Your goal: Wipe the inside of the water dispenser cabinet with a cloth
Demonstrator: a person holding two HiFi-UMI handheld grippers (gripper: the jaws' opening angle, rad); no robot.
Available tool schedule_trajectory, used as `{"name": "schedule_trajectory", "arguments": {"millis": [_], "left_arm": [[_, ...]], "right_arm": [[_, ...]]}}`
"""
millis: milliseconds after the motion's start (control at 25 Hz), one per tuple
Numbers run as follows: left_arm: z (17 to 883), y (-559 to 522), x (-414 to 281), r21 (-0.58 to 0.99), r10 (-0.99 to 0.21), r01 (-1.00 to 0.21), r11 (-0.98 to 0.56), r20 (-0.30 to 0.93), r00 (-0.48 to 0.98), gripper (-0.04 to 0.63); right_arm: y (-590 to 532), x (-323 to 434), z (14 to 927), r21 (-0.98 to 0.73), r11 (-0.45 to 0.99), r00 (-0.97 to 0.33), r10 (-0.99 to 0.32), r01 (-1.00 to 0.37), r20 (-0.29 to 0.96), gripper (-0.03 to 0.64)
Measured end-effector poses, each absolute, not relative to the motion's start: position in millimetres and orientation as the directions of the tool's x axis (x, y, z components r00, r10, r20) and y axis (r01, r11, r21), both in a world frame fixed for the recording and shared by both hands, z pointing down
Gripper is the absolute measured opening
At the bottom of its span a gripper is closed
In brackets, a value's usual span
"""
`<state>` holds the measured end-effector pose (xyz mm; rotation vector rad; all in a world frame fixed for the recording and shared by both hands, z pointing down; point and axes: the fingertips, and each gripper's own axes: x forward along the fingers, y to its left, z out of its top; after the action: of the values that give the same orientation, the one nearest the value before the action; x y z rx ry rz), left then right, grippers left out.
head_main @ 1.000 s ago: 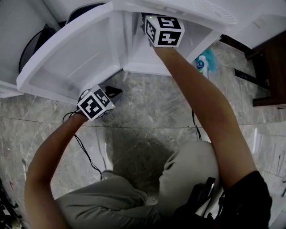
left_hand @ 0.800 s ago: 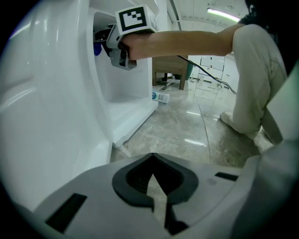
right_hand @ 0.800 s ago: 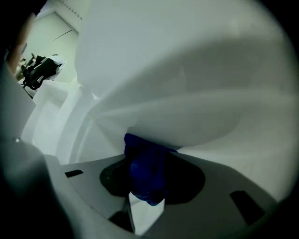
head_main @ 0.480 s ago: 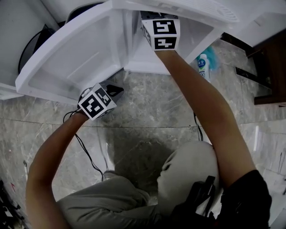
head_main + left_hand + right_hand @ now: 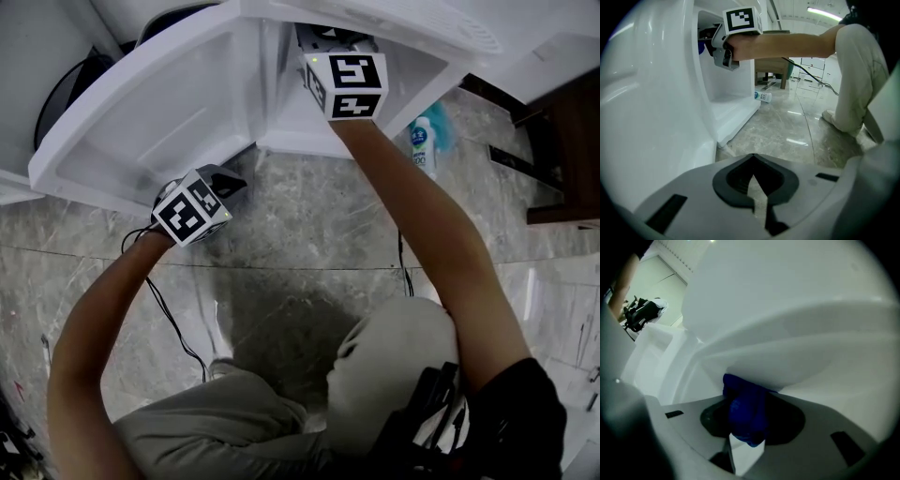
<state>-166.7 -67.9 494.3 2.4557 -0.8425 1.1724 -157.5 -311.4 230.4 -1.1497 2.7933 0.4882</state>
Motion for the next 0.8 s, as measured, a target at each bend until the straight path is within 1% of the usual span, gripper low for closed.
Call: {"name": "schedule_trajectory", "arguments": {"millis": [120,360,520,680,800], "left_arm": [[494,-68,-163,0.006,-0.371,-0.6,-0.8,0.781,0.503,0.005],[488,-69,-162,0.023,-0.374,-0.607,-0.795,0.769,0.519,0.005],[492,-65,-163,0.029,-0.363,-0.603,-0.797,0.775,0.517,0.005],[491,-69,-158,0.027,-0.359,-0.592,-0.805,0.772,0.524,0.005],[488,-76,-154,0.022,-0.362,-0.585,-0.811,0.767,0.529,0.005]], "right_arm": [[-315,-160,230,0.265,0.666,-0.715,-0.67,-0.697,-0.199,0.121],[-344,-164,231,0.303,0.636,-0.698,-0.692,-0.71,-0.184,0.122],[-340,-163,230,0.284,0.653,-0.708,-0.682,-0.703,-0.185,0.121],[-318,-158,232,0.277,0.696,-0.747,-0.638,-0.663,-0.185,0.122],[-301,-151,247,0.311,0.729,-0.787,-0.601,-0.61,-0.137,0.123]]}}
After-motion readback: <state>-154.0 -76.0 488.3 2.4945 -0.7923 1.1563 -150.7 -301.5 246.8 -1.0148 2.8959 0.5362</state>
